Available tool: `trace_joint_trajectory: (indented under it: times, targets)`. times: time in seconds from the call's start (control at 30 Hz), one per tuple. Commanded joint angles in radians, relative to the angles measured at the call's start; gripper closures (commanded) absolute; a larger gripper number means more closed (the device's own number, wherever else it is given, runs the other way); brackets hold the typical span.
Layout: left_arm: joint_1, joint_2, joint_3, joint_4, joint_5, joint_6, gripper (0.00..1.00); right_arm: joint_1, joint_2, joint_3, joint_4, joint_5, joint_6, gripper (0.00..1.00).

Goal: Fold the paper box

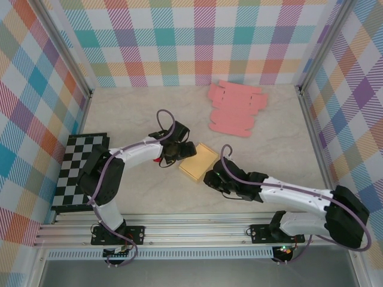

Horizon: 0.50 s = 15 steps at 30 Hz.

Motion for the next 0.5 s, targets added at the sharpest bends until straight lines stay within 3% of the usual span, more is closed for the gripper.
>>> trace_joint_trajectory:
  times: [0.0, 0.13, 0.23, 0.33, 0.47]
  targets:
    - [0.036, -0.011, 0.054, -0.125, -0.039, 0.072, 0.16, -0.024, -0.081, 0.019, -0.263, 0.075, -0.199, 0.69]
    - [0.031, -0.147, -0.022, -0.133, -0.022, 0.02, 0.15, -0.125, -0.102, 0.11, -0.322, 0.087, -0.49, 0.52]
    - [-0.002, -0.282, -0.164, -0.073, 0.03, -0.09, 0.13, -0.26, -0.045, 0.179, -0.287, 0.0, -0.687, 0.4]
    - [-0.074, -0.379, -0.294, 0.004, 0.041, -0.206, 0.09, -0.377, 0.092, 0.27, -0.24, -0.13, -0.84, 0.36]
    - [-0.141, -0.405, -0.408, 0.207, 0.05, -0.325, 0.05, -0.421, 0.278, 0.379, -0.171, -0.228, -0.991, 0.37]
